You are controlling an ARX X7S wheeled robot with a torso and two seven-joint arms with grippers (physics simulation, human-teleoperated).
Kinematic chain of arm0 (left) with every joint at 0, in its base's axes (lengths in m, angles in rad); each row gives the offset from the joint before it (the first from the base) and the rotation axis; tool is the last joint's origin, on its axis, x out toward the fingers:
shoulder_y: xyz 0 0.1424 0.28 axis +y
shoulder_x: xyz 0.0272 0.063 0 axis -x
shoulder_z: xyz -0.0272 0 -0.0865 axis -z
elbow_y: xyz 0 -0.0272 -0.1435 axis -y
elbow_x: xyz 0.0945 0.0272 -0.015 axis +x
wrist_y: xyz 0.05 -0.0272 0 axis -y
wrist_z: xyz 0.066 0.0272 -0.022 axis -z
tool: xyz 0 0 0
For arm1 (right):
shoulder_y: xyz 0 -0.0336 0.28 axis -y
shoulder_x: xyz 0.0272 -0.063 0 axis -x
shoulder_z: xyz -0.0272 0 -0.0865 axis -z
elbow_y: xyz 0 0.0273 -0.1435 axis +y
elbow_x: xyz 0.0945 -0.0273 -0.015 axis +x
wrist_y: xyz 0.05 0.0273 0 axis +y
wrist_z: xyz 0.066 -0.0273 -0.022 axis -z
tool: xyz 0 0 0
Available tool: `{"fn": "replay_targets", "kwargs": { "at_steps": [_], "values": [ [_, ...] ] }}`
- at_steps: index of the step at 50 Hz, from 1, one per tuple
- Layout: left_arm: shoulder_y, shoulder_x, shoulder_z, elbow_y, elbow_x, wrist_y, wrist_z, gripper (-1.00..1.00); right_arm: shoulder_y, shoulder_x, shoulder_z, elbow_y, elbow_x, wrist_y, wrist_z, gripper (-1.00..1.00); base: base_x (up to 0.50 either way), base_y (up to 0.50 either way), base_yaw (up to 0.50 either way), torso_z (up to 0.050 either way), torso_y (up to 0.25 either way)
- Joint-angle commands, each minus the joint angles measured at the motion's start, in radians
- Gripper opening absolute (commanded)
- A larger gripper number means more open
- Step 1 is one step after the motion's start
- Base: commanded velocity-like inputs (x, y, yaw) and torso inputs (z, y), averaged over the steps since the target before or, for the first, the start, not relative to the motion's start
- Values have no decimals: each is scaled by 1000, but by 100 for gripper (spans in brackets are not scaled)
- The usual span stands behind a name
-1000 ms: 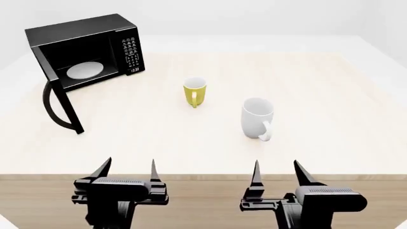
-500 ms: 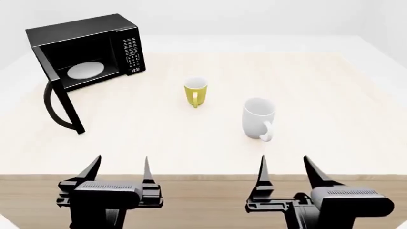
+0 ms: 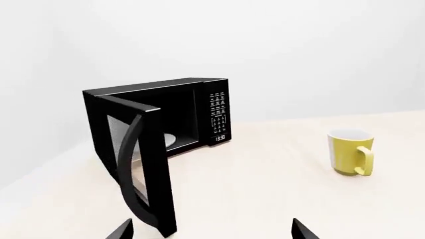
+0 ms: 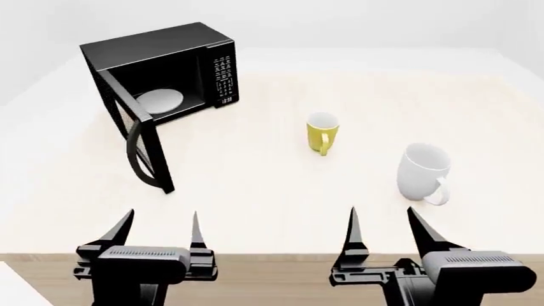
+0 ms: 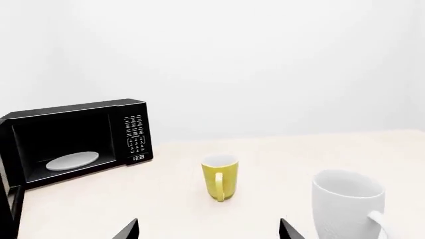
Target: Close the microwave.
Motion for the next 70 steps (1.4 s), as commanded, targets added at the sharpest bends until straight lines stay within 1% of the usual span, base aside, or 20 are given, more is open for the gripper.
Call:
{"fn": "replay_targets", "kwargs": {
  "at_steps": [1, 12, 48, 60, 67, 70],
  "values": [
    [7, -6, 8, -1, -2, 10, -11, 100, -5, 6, -10, -7, 1, -19, 1, 100, 0, 0, 0, 0, 0],
    [2, -15, 18, 6, -9, 0, -24, 100, -3, 11, -2, 0, 27, -34, 2, 100, 0, 0, 0, 0, 0],
    [-2, -43, 35, 14, -32, -2, -58, 100, 1, 40, -28, 10, 35, -41, 48, 100, 0, 497, 0, 0, 0],
    [-2, -49, 39, 3, -39, 11, -65, 100, -2, 54, -39, 1, 36, -44, 56, 100, 0, 202, 0, 0, 0],
    [-1, -53, 45, 5, -41, 12, -71, 100, 2, 57, -37, 2, 45, -42, 64, 100, 0, 480, 0, 0, 0],
    [0, -55, 46, 11, -41, 7, -75, 100, 3, 58, -43, 0, 12, -35, 88, 100, 0, 298, 0, 0, 0]
  ]
}}
